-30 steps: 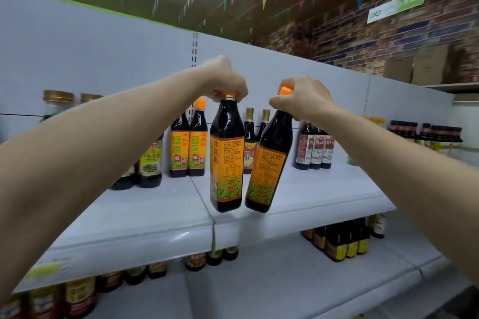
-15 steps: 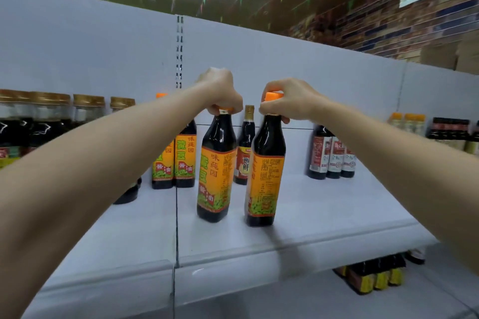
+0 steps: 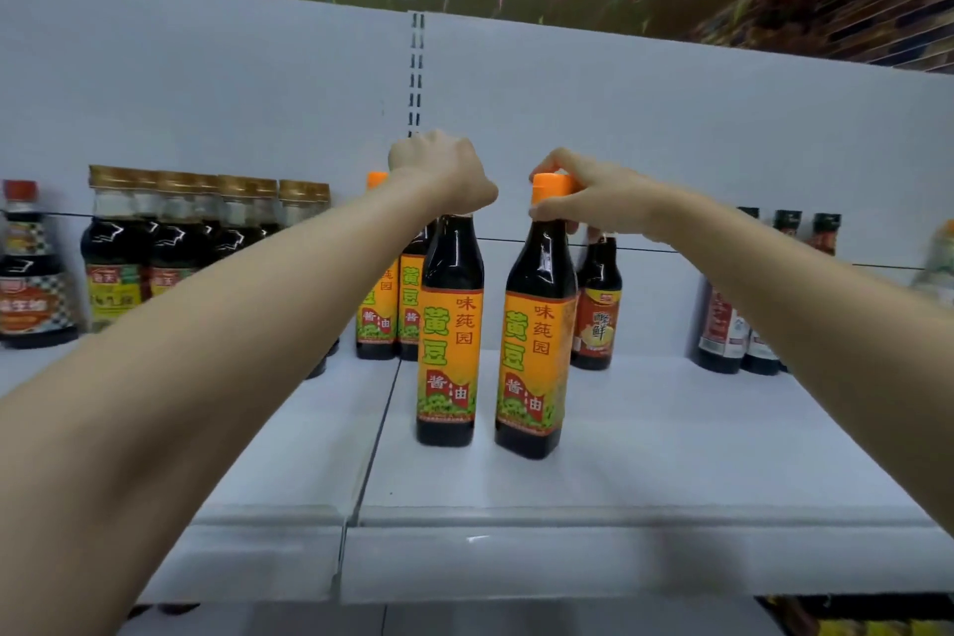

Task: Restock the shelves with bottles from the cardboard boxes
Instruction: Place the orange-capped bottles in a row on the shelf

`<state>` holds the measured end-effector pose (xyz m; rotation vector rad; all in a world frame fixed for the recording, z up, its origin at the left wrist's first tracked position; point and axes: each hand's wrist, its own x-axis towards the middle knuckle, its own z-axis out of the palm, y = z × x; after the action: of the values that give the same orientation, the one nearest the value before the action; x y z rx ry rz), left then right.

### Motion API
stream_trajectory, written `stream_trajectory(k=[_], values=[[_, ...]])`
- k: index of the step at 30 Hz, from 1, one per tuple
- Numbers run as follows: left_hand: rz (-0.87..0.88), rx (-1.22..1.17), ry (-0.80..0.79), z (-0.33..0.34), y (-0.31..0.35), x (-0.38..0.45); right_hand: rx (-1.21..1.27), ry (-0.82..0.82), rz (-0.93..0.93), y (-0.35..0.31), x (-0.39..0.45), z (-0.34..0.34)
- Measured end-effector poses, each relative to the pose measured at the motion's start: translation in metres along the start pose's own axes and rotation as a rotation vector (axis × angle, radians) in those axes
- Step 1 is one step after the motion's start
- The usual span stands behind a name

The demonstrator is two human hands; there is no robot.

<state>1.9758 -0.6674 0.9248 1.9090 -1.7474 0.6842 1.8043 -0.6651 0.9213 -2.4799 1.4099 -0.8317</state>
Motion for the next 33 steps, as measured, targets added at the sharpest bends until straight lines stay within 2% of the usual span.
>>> stream_trajectory(k=[4, 7, 9, 12, 15, 17, 19, 21, 27, 33], values=[[-0.033, -0.171, 0.205, 0.013, -0.004, -0.015, 0.094, 0.078, -0.001, 0.008, -0.003, 0.014], [-0.075, -0.282, 0.193, 0.032, -0.011, -0.036, 0.157, 0.066, 0.016, 0.016, -0.012, 0.036], [-0.070, -0.277, 0.048, 0.045, -0.017, -0.053, 0.186, 0.060, 0.003, 0.022, -0.022, 0.059], [-0.092, -0.413, -0.234, 0.057, -0.028, -0.083, 0.245, 0.071, 0.034, 0.039, -0.038, 0.098], [-0.094, -0.455, -0.580, 0.070, -0.039, -0.113, 0.146, -0.049, 0.095, 0.060, -0.057, 0.130], [-0.077, -0.448, -0.736, 0.082, -0.040, -0.130, 0.047, -0.146, 0.162, 0.071, -0.069, 0.150], [0.015, -0.381, -0.727, 0.090, -0.035, -0.143, 0.038, -0.134, 0.201, 0.077, -0.076, 0.164], [0.085, -0.340, -0.641, 0.096, -0.032, -0.149, 0.034, -0.098, 0.209, 0.080, -0.076, 0.171], [0.032, -0.330, -0.602, 0.119, -0.034, -0.140, -0.135, -0.084, 0.245, 0.083, -0.061, 0.178], [-0.006, -0.261, -0.585, 0.139, -0.029, -0.124, -0.160, -0.109, 0.281, 0.085, -0.046, 0.180]])
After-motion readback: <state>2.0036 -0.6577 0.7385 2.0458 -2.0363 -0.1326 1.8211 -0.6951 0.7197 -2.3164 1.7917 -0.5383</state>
